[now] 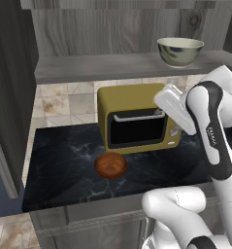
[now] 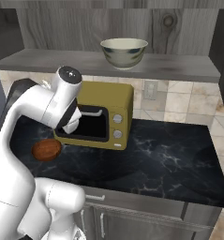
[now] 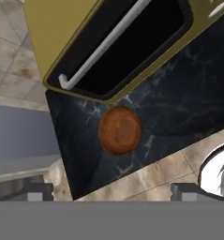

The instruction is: Pick up the bowls on the counter and stack them on top of one another in the open cabinet. Place the smaller bowl on top of the larger bowl.

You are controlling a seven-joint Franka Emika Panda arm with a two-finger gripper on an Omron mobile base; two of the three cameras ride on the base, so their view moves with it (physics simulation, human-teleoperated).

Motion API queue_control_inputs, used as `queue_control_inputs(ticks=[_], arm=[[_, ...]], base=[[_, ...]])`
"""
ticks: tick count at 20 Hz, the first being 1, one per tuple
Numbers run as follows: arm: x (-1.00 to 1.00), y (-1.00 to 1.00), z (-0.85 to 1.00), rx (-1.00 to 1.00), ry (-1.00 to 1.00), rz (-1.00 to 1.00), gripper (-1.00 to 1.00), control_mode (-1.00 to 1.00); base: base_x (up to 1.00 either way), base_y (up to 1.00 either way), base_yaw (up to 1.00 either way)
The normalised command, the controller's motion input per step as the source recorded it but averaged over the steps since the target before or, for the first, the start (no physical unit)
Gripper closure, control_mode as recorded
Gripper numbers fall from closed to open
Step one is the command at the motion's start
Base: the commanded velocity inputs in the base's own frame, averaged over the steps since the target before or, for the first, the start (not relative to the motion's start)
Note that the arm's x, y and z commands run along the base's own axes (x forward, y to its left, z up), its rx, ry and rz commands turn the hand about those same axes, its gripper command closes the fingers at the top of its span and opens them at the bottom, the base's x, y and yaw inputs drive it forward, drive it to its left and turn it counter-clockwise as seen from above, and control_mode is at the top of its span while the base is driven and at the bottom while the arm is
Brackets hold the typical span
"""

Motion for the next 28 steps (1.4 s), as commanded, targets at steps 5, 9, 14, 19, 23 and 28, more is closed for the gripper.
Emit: queue_control_inputs(ticks=[5, 9, 14, 19, 23, 28], arm=[[0.02, 0.12, -0.31, -0.01, 0.06, 0.12, -1.00, -1.00], [0.07, 0.14, -0.30, -0.02, 0.02, 0.12, -1.00, -1.00], [0.10, 0.14, -0.29, -0.05, 0.00, 0.12, -1.00, -1.00], [0.12, 0.14, -0.26, -0.05, 0.00, 0.11, -1.00, -1.00], [0.14, 0.15, -0.23, -0.06, 0.00, 0.10, -1.00, -1.00], [0.13, 0.16, -0.23, -0.06, -0.02, 0.09, -1.00, -1.00]], base=[[0.00, 0.00, 0.00], [0.00, 0.00, 0.00], [0.00, 0.00, 0.00], [0.00, 0.00, 0.00], [0.00, 0.00, 0.00], [0.00, 0.00, 0.00]])
